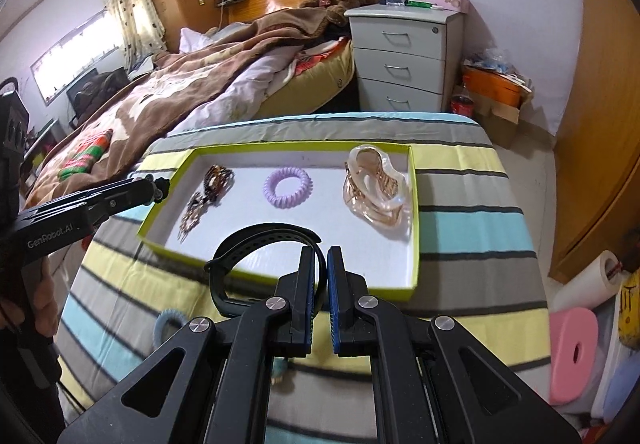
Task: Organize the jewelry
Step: 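Carry the bear hair tie and black watch band over the green box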
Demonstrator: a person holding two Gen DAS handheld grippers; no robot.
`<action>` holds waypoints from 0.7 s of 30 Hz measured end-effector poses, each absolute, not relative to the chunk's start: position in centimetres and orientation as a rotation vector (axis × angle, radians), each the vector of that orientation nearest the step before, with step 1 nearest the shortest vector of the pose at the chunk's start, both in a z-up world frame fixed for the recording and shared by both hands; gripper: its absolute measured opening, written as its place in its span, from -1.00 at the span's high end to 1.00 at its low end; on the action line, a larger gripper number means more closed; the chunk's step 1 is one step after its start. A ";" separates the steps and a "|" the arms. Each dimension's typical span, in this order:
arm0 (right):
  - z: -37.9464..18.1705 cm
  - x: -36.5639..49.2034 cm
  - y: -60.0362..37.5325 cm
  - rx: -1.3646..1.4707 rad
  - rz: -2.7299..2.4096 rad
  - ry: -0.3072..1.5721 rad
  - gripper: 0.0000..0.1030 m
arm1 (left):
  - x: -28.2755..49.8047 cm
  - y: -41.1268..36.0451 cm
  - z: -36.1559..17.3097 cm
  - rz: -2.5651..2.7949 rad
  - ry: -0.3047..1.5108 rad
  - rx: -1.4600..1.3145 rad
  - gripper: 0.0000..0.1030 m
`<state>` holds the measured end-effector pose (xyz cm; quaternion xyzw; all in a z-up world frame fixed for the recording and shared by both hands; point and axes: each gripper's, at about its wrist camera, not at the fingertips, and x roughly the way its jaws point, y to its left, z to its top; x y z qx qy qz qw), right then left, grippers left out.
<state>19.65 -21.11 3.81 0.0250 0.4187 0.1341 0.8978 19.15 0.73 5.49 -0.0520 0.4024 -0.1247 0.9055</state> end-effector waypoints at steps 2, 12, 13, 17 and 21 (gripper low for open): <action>3.5 20.5 -20.9 0.056 0.271 0.879 0.88 | 20.3 0.5 5.2 -0.264 0.841 -0.115 0.40; 1.4 23.7 -20.8 0.076 0.222 0.933 0.88 | 24.4 -0.9 3.8 -0.291 0.884 -0.122 0.40; 1.1 23.9 -20.9 0.073 0.215 0.939 0.88 | 24.7 -1.1 3.7 -0.292 0.885 -0.122 0.40; 0.5 24.5 -21.1 0.069 0.199 0.951 0.88 | 26.2 -1.6 2.7 -0.292 0.911 -0.121 0.40; -0.1 24.8 -21.4 0.054 0.173 0.964 0.88 | 27.3 -1.8 1.7 -0.287 0.936 -0.125 0.39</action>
